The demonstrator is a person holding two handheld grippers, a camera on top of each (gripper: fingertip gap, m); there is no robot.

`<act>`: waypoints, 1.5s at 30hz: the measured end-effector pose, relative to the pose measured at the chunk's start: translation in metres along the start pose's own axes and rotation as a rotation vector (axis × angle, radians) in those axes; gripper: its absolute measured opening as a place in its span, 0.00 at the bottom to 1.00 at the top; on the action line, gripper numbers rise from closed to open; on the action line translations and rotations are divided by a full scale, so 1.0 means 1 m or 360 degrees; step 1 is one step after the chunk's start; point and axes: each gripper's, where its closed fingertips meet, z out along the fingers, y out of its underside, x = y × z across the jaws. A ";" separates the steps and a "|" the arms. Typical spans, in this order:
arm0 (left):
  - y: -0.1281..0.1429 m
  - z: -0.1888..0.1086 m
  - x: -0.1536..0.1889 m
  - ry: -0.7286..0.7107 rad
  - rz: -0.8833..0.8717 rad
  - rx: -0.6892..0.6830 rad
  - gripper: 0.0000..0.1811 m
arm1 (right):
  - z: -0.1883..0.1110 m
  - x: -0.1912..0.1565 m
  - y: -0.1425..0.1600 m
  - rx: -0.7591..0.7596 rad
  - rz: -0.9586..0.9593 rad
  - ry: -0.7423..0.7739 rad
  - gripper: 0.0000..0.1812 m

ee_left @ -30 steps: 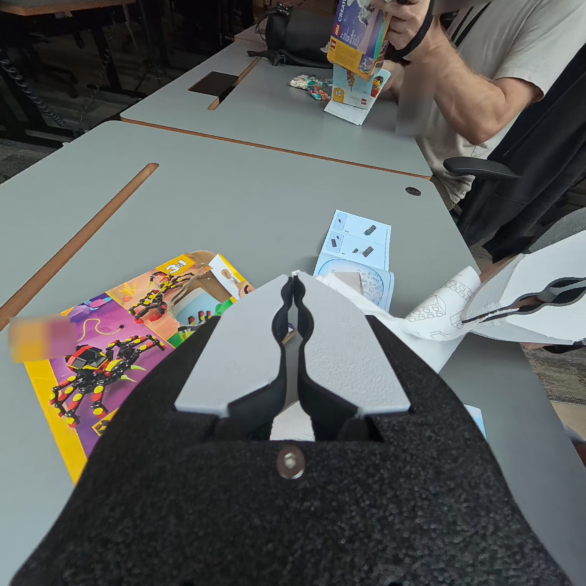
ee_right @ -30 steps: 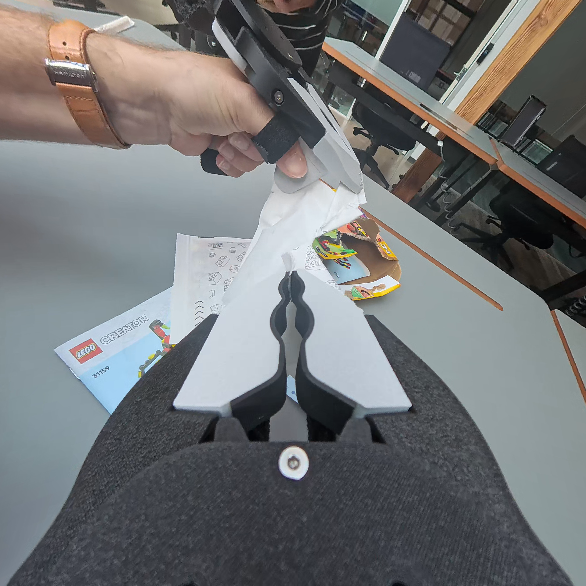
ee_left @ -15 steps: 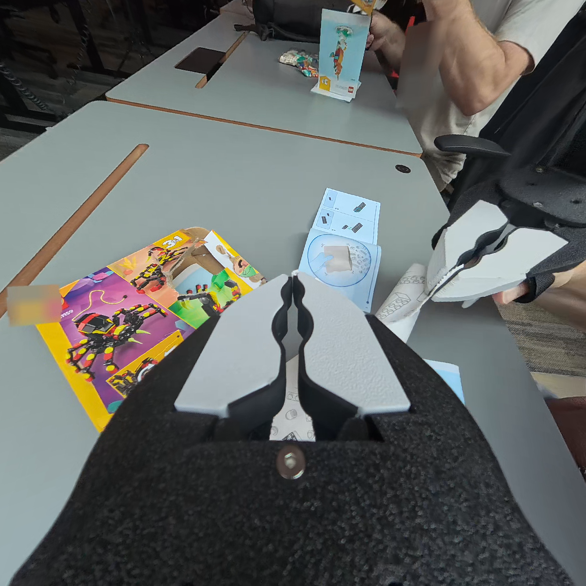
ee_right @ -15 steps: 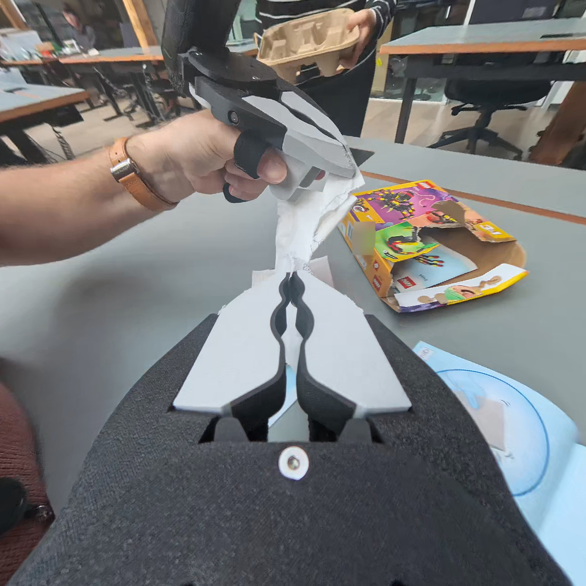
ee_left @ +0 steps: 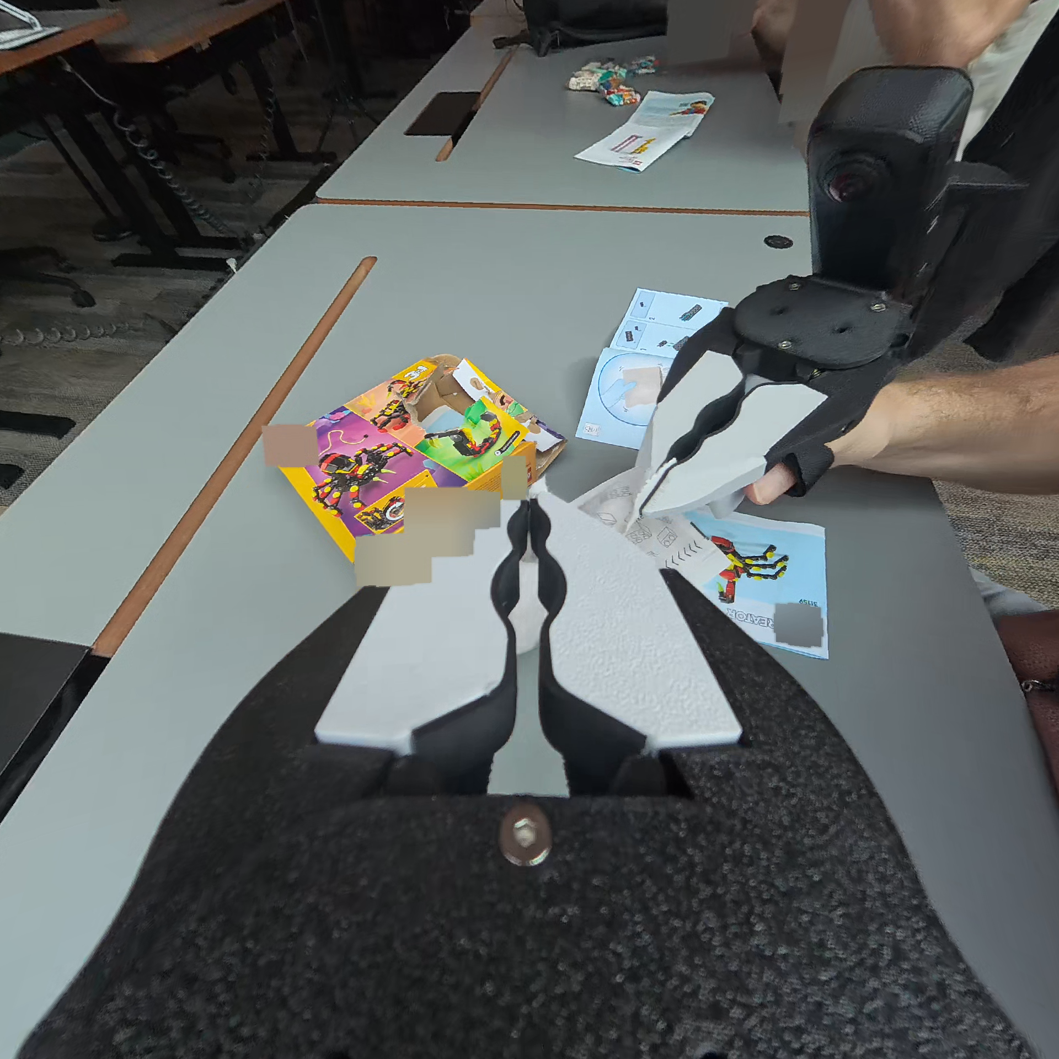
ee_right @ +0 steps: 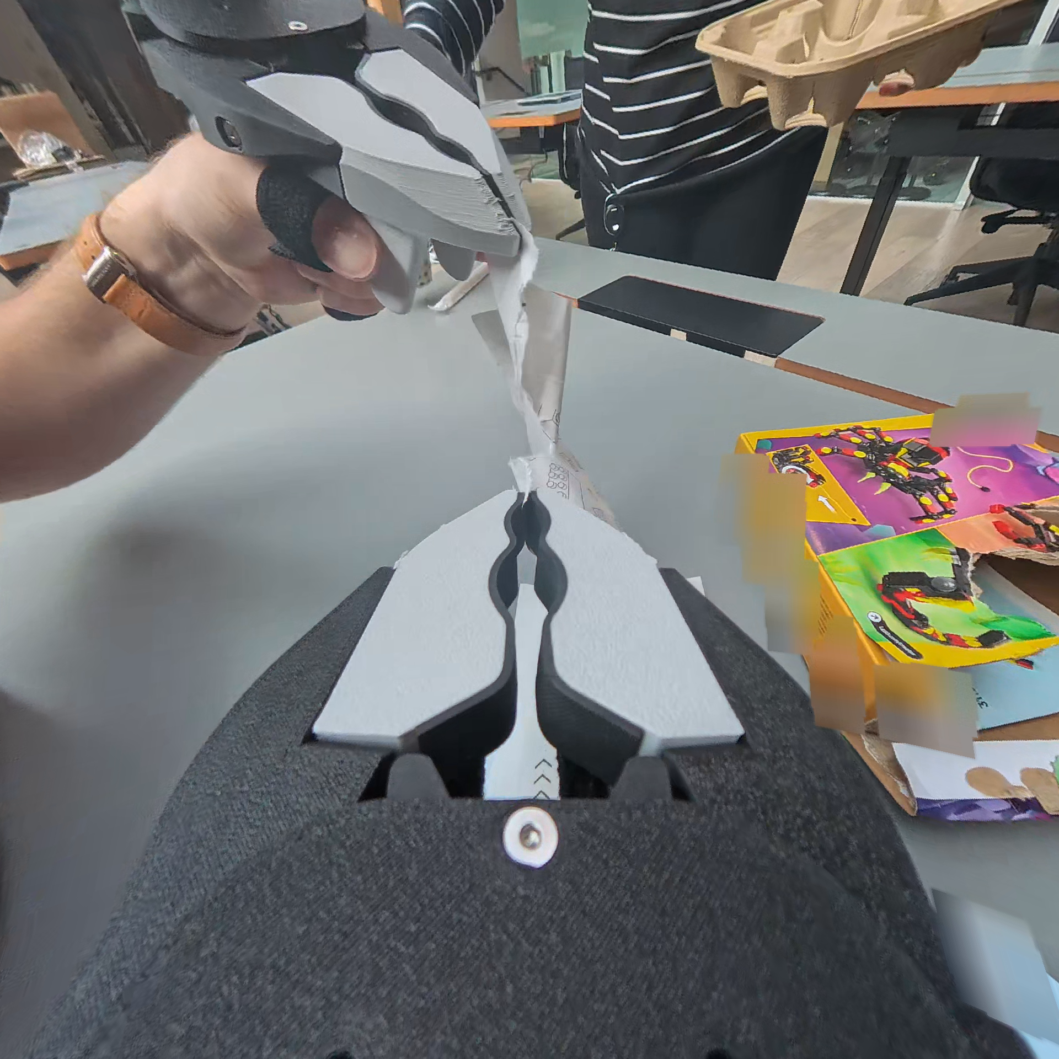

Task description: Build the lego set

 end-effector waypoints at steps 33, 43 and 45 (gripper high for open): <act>0.141 -0.043 0.065 -0.0218 -0.0201 -0.0102 0.00 | -0.004 -0.086 0.080 -0.0505 -0.0142 -0.0223 0.17; 0.155 -0.035 0.066 -0.0175 -0.0190 -0.0196 0.00 | 0.053 -0.064 0.083 -0.0692 -0.0670 -0.0192 0.15; 0.160 -0.034 0.064 -0.0200 -0.0151 -0.0244 0.00 | 0.066 -0.058 0.086 -0.0754 -0.0675 -0.0228 0.15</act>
